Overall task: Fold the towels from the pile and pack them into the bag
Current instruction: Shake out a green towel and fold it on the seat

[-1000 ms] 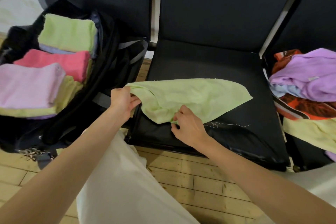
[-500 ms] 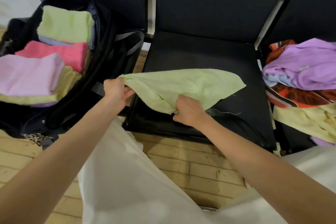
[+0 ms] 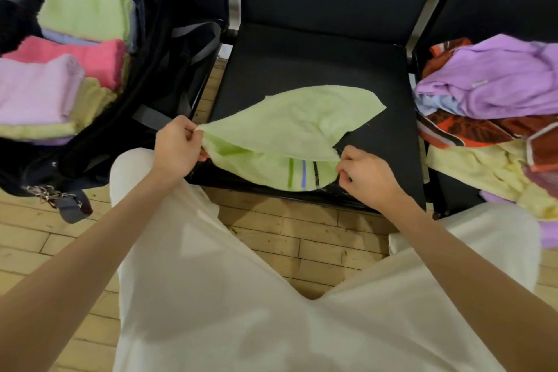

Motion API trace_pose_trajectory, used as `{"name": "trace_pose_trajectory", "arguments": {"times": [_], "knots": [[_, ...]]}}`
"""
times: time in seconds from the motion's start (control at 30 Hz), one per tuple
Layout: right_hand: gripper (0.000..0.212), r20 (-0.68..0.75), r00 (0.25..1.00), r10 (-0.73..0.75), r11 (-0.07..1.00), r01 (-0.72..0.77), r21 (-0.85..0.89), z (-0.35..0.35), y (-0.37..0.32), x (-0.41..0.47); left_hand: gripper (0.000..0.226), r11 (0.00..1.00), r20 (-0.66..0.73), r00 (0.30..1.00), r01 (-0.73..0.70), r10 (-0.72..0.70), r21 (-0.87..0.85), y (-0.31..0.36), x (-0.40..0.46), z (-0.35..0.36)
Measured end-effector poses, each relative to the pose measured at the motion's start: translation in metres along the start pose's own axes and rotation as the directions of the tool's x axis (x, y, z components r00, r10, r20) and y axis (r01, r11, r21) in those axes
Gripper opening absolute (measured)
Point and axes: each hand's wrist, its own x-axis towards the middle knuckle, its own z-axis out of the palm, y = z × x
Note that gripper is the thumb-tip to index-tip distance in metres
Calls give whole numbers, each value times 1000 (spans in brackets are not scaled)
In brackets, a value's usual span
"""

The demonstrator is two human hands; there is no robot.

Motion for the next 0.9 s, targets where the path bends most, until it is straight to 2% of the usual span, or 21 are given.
{"name": "trace_pose_trajectory", "arguments": {"times": [0.1,0.2,0.27,0.33,0.4,0.47,0.73,0.9], "knots": [[29,25,999,46,998,-47,40,8,-4,0,8,997,-8,999,-53,53,55,1,-4,5],[34,-91,987,136,980,-121,158,5,-9,5,9,995,-42,996,-74,77,64,-1,-6,9],[32,-233,967,106,978,-59,200,3,-12,8,10,996,-55,996,-71,75,57,-2,-5,11],[32,-280,960,-19,986,64,154,7,-12,7,11,996,-63,996,-66,70,55,-2,-4,13],[34,-150,979,-139,984,154,92,16,-13,2,11,997,-63,996,-61,65,52,-3,-3,14],[30,-21,987,-158,984,159,76,26,-12,-8,11,997,-63,996,-60,63,51,-5,-2,14],[26,26,998,-57,990,53,130,32,-8,-14,16,981,-105,984,-127,143,150,-6,-5,14],[14,49,999,-6,992,-1,128,27,-7,-8,15,994,-170,981,-83,94,76,-5,-9,10]]}}
